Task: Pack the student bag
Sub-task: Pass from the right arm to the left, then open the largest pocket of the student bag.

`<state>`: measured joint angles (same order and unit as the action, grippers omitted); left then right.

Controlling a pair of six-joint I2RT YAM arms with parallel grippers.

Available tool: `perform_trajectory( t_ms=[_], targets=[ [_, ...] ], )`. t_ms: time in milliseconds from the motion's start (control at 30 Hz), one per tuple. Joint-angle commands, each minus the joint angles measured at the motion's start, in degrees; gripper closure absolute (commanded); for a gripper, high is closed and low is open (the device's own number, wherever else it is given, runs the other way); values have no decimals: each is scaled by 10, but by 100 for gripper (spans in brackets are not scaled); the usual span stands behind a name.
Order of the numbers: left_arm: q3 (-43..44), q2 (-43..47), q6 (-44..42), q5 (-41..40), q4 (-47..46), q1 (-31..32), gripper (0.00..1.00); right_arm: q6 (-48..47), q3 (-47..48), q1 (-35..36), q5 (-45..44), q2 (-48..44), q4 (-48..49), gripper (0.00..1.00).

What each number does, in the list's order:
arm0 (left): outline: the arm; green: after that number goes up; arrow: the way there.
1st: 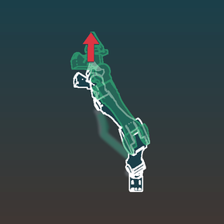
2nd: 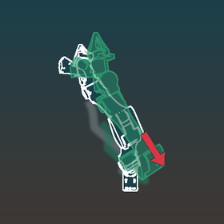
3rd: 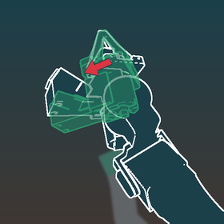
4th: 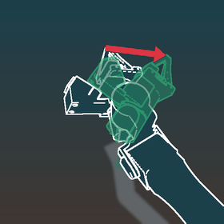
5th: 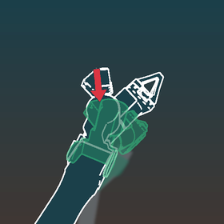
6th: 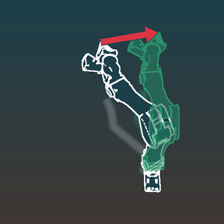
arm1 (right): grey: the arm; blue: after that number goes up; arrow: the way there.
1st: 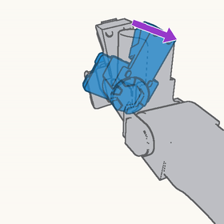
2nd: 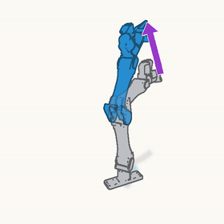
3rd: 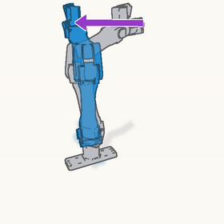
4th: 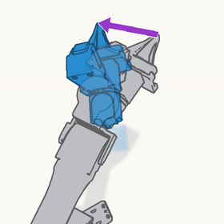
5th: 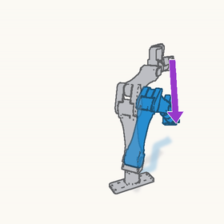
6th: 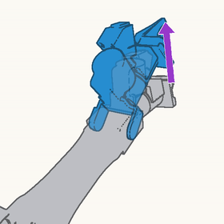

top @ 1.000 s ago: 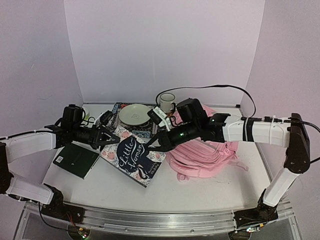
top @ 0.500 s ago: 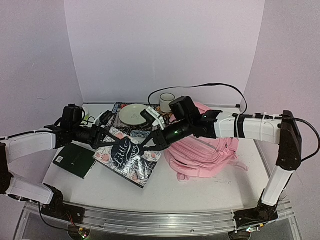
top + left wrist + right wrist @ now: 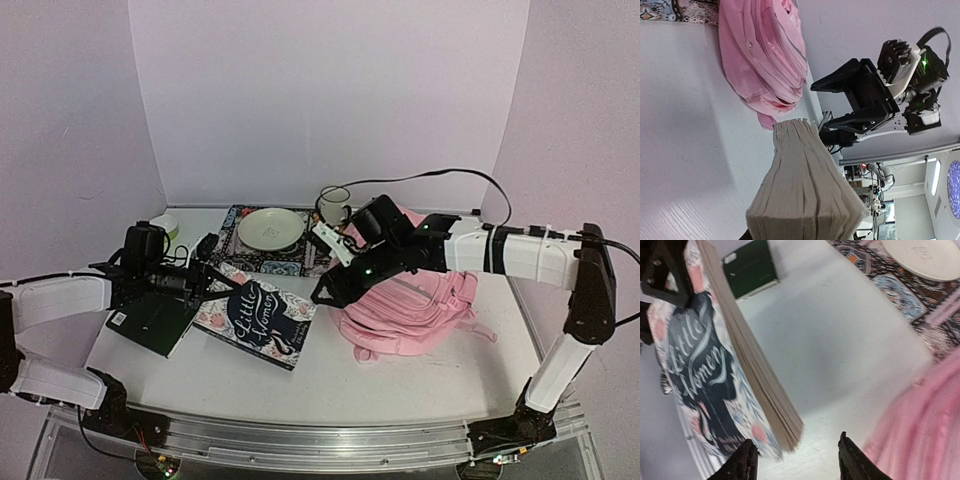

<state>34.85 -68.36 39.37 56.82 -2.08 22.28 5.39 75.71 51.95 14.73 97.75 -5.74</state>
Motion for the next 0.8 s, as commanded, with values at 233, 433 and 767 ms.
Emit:
perform_trajectory(
  t_ms=[233, 433, 767],
  targets=[
    [-35, 50, 91, -148, -99, -2, 100, -111, -74, 15, -262, -41, -97, 35],
    [-64, 50, 135, -194, -137, -2, 100, -111, -78, 26, -307, -6, -107, 34],
    [-79, 40, 166, -185, -185, -2, 100, -111, -79, 26, -369, 38, -123, 34]
  ],
)
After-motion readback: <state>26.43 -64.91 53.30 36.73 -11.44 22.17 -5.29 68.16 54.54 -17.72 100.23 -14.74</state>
